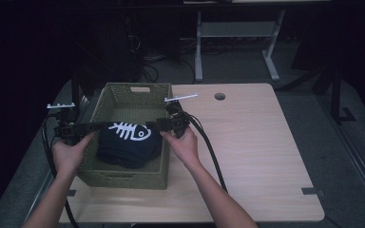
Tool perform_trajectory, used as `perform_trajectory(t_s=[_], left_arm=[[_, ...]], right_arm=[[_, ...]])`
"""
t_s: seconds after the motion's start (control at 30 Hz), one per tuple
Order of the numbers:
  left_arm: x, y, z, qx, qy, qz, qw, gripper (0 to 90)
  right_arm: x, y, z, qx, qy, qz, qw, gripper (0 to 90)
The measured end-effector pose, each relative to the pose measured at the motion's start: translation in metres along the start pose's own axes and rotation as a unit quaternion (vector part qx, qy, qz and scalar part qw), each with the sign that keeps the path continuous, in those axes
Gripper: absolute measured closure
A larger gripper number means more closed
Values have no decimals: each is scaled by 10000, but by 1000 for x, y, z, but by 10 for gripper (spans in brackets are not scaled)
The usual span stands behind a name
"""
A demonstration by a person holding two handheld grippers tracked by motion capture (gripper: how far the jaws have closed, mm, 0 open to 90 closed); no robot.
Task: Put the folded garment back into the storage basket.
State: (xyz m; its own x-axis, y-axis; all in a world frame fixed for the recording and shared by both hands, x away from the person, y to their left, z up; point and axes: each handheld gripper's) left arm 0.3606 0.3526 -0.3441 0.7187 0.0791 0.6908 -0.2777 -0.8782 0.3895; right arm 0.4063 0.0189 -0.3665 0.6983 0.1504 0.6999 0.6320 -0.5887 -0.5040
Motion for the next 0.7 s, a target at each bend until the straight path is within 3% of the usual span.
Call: perform_trajectory(t_s=[0.43, 0.5, 0.7], left_arm=[[3, 17, -6, -271, 258, 92, 9993, 465], [2, 23, -6, -402, 248, 226, 9986, 455], [1, 33, -1, -673, 320, 217, 9970, 425]], right_arm=[[5, 6, -26, 330, 249, -30, 9991, 393], [5, 8, -30, 361, 334, -38, 9988, 382], [5, 13, -40, 494, 385, -86, 9980, 346]])
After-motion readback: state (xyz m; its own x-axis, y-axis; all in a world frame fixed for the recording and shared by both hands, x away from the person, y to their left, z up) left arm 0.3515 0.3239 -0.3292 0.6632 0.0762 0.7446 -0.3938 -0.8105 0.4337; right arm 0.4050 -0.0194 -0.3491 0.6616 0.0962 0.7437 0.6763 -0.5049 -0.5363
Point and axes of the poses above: each handheld gripper's, and its own axes: z roughly forward along the jaws, x roughly out of its top, y roughly to its right
